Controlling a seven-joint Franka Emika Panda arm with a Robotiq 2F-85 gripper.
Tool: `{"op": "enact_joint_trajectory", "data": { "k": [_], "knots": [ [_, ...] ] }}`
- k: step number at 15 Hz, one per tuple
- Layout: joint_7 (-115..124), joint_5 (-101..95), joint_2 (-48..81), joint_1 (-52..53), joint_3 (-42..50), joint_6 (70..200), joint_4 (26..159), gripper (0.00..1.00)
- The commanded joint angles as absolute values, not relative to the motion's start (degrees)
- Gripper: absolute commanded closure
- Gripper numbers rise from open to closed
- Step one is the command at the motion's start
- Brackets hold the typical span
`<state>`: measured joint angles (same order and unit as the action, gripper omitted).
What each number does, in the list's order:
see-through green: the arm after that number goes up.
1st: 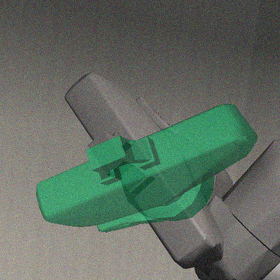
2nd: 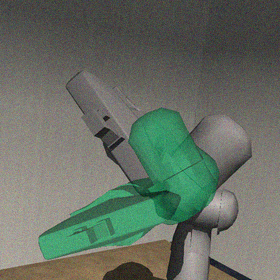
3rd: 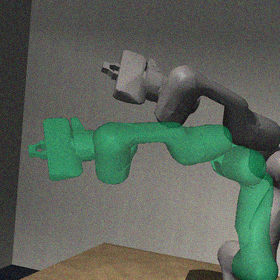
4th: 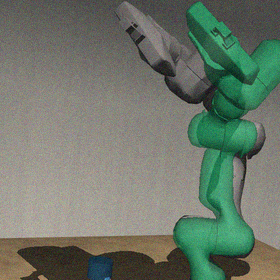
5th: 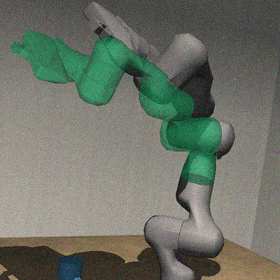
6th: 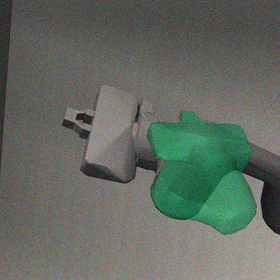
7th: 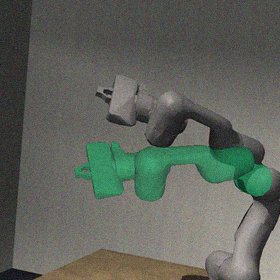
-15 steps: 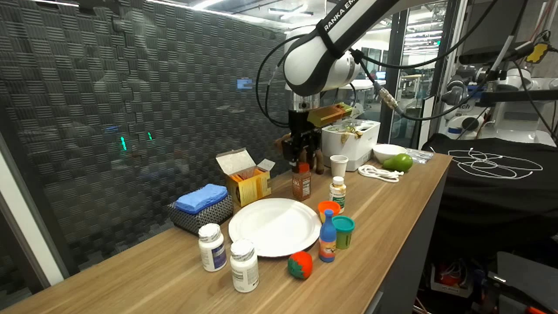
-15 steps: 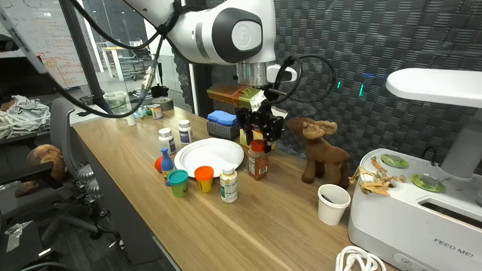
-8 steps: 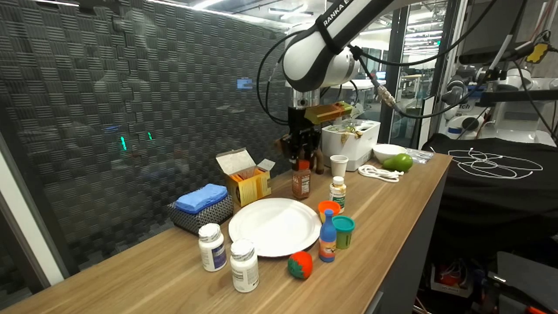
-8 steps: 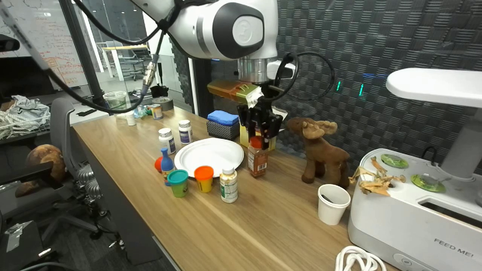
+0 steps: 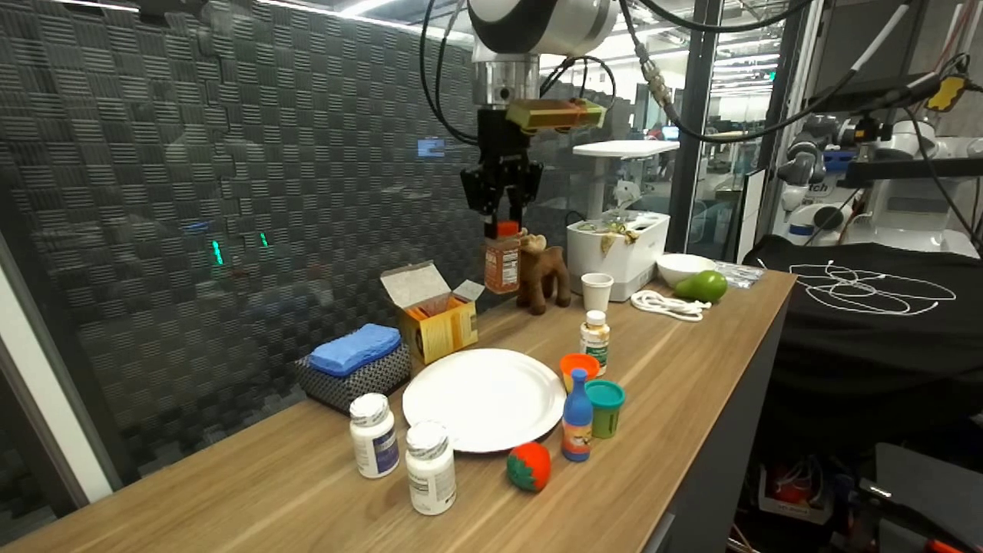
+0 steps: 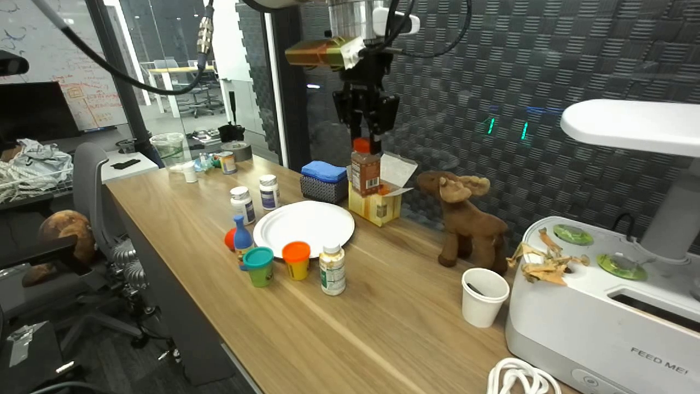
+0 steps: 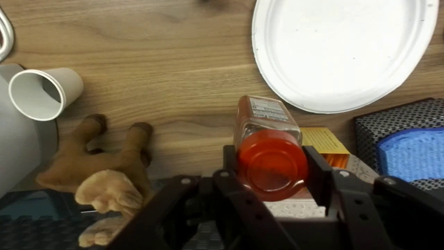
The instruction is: Gather all the objects surrounding the white plate and arrange them on the plate
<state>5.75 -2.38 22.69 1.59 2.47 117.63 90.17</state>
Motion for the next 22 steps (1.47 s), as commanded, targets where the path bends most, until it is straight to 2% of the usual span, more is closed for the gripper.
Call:
{"op": "enact_joint_trajectory", "data": {
  "k": [1, 10, 22],
  "knots": [
    [6.05, -2.32, 26.76, 2.85, 0.73, 113.49, 83.53, 0.76],
    [3.77, -0.91, 34.84, 4.3, -2.54, 111.38, 80.66, 0.76],
    [-3.21, -1.43, 37.06, 4.44, -3.72, 113.51, 80.31, 0.76]
  ]
}}
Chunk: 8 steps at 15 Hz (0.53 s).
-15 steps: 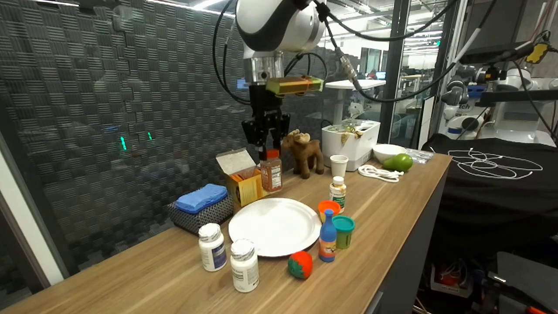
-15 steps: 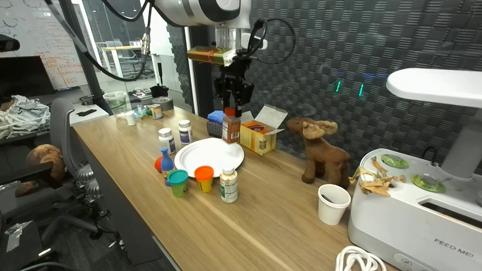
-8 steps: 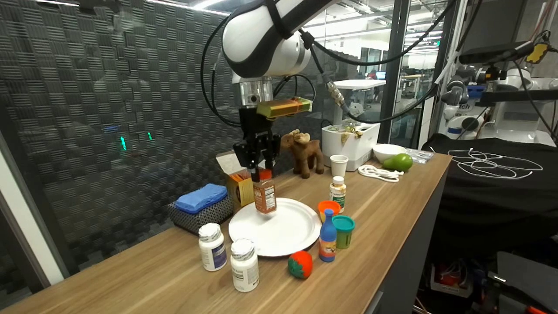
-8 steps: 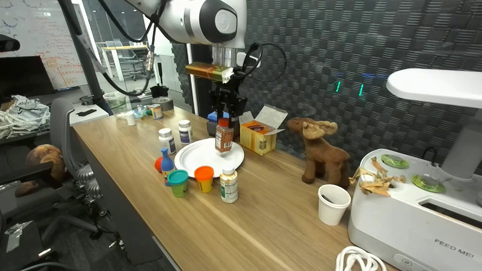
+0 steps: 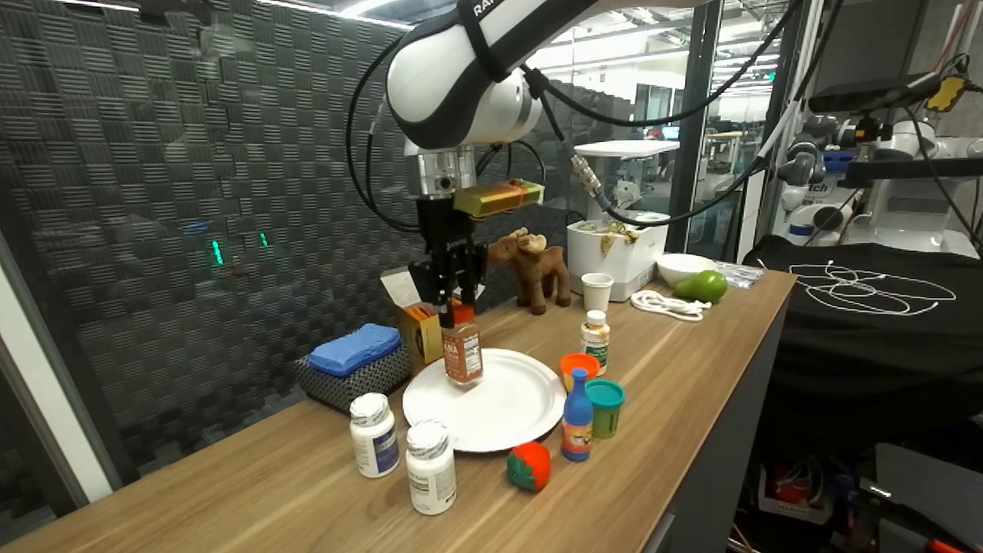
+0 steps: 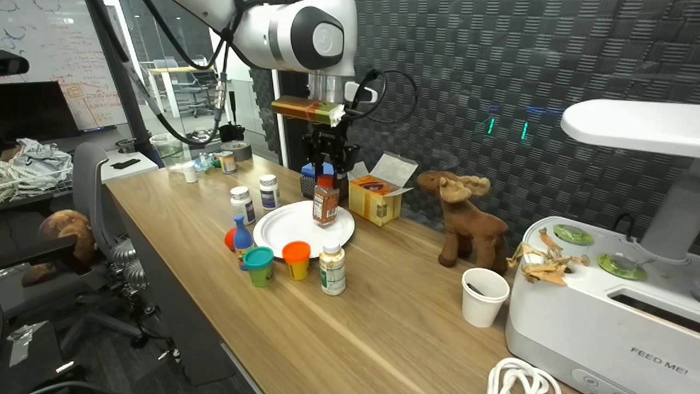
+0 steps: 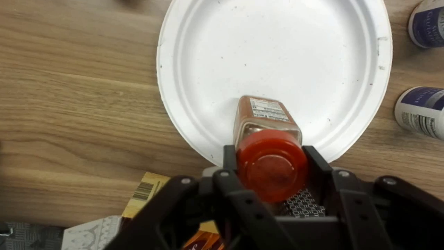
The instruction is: Gather all the objects surrounding the white plate and arrange them on the plate
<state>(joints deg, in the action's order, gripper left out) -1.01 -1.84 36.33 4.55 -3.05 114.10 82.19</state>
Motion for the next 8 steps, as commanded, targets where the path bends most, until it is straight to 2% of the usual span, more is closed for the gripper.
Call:
{"op": "enact_joint_trajectory", "data": {
  "k": [1, 5, 6, 8],
  "knots": [
    [-3.86, -1.49, 37.2, 4.44, -3.83, 113.59, 80.31, 0.76],
    [-6.03, -2.72, 37.61, 4.99, -3.77, 114.7, 80.59, 0.76],
    [-6.67, -2.83, 37.57, 5.08, -3.84, 114.35, 80.72, 0.26],
    [-7.44, -2.81, 37.29, 5.25, -3.95, 114.43, 81.06, 0.18]
  ]
}}
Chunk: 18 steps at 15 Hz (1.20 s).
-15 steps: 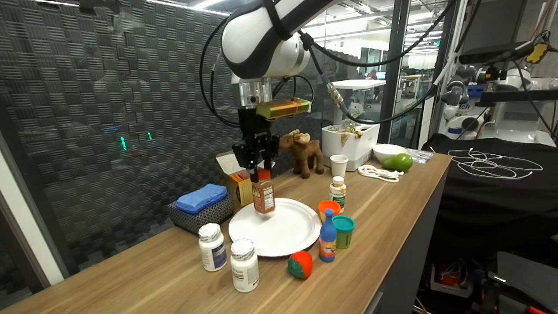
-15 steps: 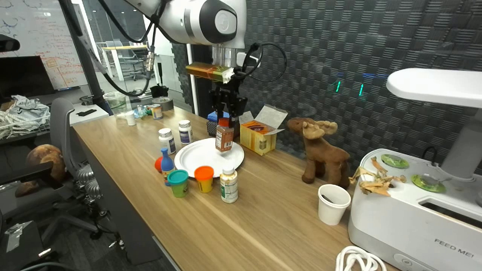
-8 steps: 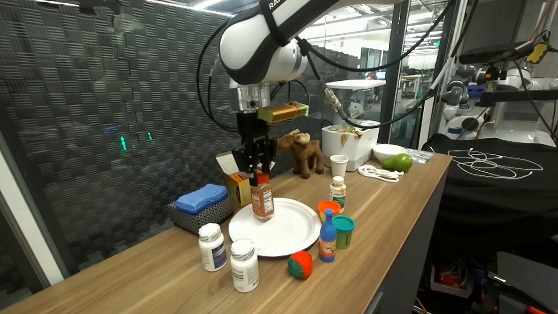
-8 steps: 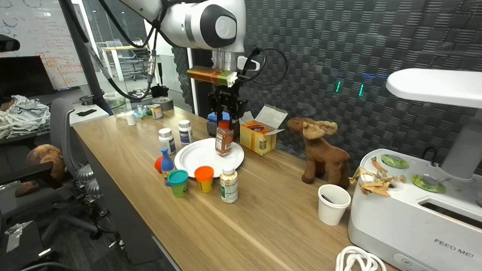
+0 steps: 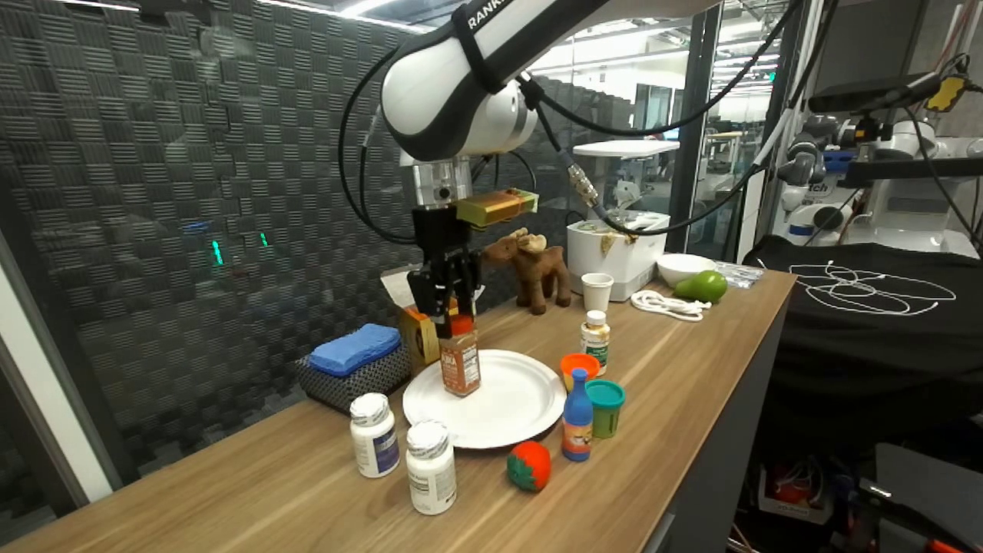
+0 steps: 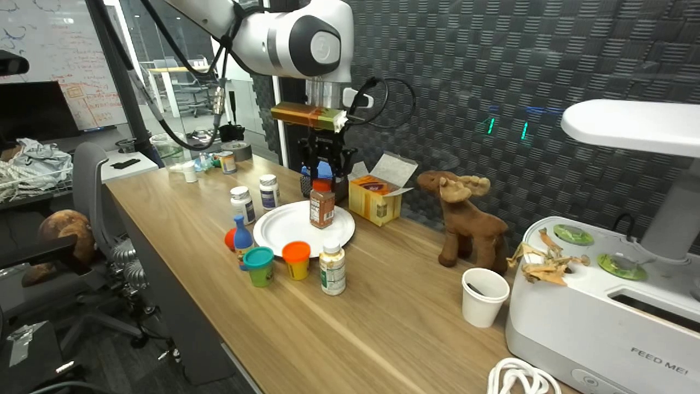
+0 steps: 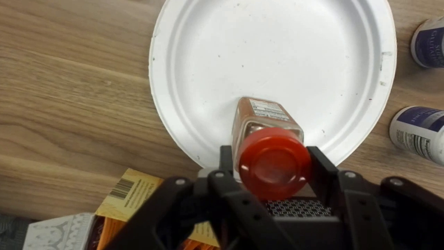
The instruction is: Gather all the objects surrounding the white plate and arrange them on the plate
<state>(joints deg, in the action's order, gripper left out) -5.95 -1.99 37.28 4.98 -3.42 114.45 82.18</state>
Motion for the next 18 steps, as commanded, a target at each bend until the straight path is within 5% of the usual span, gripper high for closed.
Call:
{"op": "enact_joint_trajectory", "data": {
  "k": [1, 3, 18],
  "knots": [
    [-7.57, -2.85, 36.99, 5.42, -3.98, 114.37, 81.1, 0.11],
    [-6.9, -3.03, 36.81, 5.99, -3.81, 111.99, 79.99, 0.0],
    [-8.5, -4.18, 38.56, 11.62, -7.47, 111.51, 75.0, 0.0]
  ]
}}
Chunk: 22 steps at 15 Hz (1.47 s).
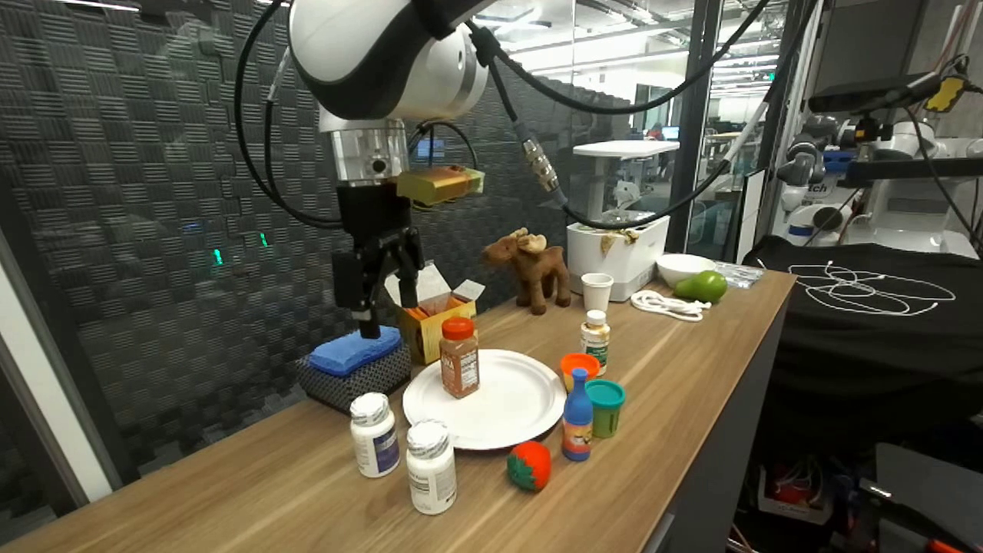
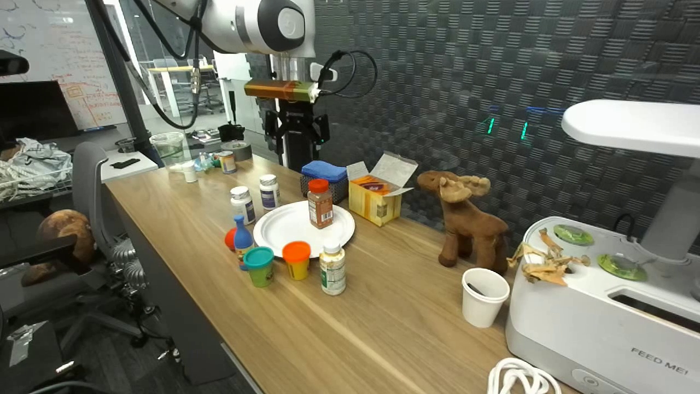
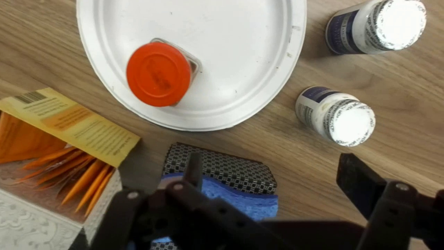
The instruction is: Gather all the objects surrounding the white plate and arrange them on the plate
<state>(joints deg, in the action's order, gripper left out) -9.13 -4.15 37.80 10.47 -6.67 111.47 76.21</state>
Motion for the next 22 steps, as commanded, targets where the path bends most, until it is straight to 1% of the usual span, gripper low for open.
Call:
{"op": "enact_joint_trajectory", "data": {
  "k": [1, 8, 22],
  "knots": [
    [-8.32, -4.32, 38.71, 12.12, -7.64, 111.46, 74.97, 0.0],
    [-6.42, -4.5, 40.18, 14.22, -7.49, 111.95, 75.67, 0.0],
    [-5.63, -3.94, 40.71, 14.69, -8.55, 110.69, 78.11, 0.0]
  ]
}}
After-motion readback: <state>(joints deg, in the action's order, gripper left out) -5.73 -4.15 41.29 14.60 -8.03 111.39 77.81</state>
